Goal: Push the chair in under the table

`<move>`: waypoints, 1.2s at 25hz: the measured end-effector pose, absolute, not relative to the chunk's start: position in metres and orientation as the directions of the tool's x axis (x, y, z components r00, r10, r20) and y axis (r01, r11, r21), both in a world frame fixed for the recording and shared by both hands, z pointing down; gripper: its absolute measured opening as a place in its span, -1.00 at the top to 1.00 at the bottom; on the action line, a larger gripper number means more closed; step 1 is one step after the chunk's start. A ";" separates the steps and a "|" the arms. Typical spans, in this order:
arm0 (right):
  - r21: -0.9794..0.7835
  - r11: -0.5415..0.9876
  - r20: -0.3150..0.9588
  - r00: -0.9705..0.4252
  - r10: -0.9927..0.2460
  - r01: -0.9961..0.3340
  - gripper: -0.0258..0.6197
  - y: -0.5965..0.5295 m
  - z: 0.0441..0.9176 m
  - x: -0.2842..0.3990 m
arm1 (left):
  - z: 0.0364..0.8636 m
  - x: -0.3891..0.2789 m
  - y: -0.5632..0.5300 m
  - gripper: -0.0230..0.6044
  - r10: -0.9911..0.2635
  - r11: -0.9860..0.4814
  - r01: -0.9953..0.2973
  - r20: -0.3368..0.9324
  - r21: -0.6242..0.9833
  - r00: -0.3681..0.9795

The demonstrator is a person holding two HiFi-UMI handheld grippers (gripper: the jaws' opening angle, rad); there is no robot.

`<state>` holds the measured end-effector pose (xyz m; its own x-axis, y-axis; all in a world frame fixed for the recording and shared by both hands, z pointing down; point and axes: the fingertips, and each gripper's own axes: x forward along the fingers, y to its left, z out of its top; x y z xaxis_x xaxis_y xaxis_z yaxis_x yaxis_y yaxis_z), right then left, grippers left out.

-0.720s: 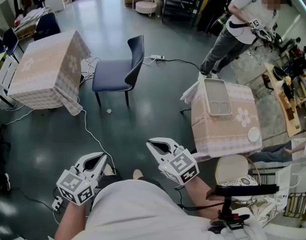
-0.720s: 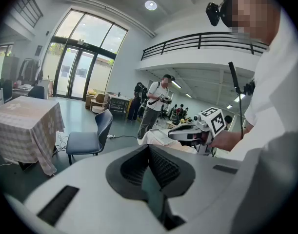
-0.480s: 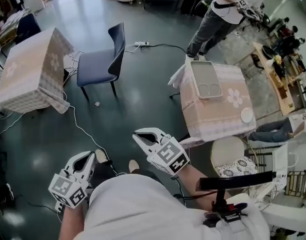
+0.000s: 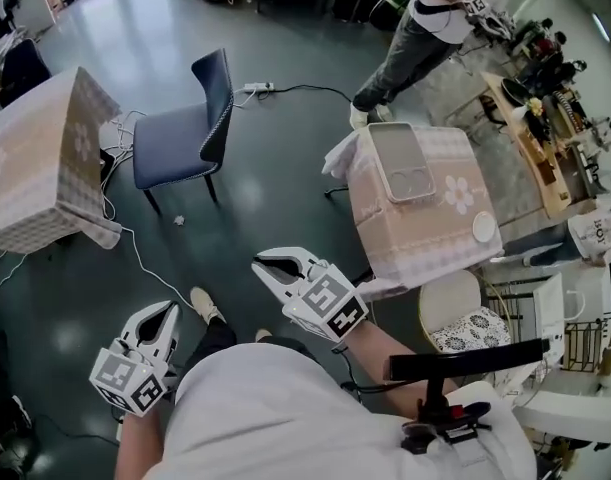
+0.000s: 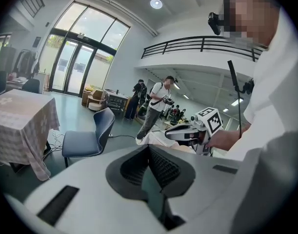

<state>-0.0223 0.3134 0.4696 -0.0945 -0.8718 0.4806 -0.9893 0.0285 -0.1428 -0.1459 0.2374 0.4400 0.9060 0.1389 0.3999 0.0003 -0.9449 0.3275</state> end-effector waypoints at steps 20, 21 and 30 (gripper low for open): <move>-0.168 -0.323 0.589 0.168 -0.791 -0.931 0.45 0.094 0.498 0.159 | 0.424 -0.101 -0.012 0.89 0.159 -0.938 0.029 0.354 0.345 0.922; -0.170 -0.328 0.597 0.167 -0.784 -0.929 0.43 0.086 0.503 0.175 | 0.428 -0.096 -0.020 0.89 0.145 -0.935 0.009 0.359 0.354 0.922; -0.225 -0.400 0.670 0.156 -0.726 -0.889 0.23 -0.004 0.572 0.350 | 0.431 -0.006 -0.091 0.89 0.036 -0.936 -0.114 0.411 0.334 0.911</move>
<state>0.3503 -0.0037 0.5721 0.1564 -0.7255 0.6702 -0.8886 -0.3996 -0.2252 -0.0060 -0.0914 0.4308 0.9111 0.0358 0.4106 -0.1136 -0.9358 0.3338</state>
